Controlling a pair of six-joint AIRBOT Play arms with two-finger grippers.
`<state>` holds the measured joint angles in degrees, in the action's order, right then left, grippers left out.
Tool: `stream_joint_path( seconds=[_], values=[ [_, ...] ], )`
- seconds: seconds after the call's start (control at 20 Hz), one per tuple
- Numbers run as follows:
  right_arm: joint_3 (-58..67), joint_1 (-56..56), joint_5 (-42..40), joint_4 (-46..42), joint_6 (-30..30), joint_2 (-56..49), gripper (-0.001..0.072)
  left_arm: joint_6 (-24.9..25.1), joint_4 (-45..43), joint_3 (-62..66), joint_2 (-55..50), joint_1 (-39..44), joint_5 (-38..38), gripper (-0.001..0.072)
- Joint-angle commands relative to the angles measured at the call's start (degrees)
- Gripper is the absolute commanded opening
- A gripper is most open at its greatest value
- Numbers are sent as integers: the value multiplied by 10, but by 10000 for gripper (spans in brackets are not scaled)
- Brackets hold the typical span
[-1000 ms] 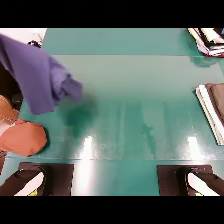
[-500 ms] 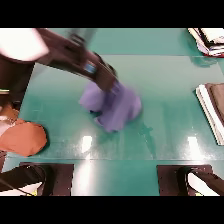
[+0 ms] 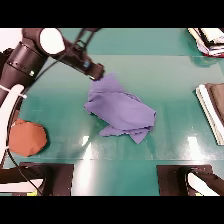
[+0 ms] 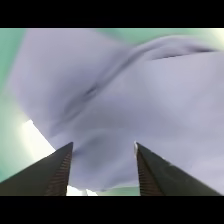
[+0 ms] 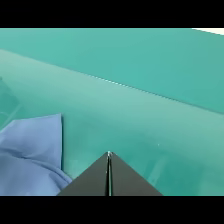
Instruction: Fold the shirts.
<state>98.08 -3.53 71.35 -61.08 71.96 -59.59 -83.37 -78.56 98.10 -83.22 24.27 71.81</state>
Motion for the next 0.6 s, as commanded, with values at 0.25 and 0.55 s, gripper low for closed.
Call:
stream_joint_path(
  seconds=[0.25,0.55],
  values=[
    [0,0,9,0,0,0,14,-16,216,-279,-22,-164,-200,472],
    [0,0,31,-2,0,-1,14,10,309,-281,-103,-164,-230,471]
  ],
)
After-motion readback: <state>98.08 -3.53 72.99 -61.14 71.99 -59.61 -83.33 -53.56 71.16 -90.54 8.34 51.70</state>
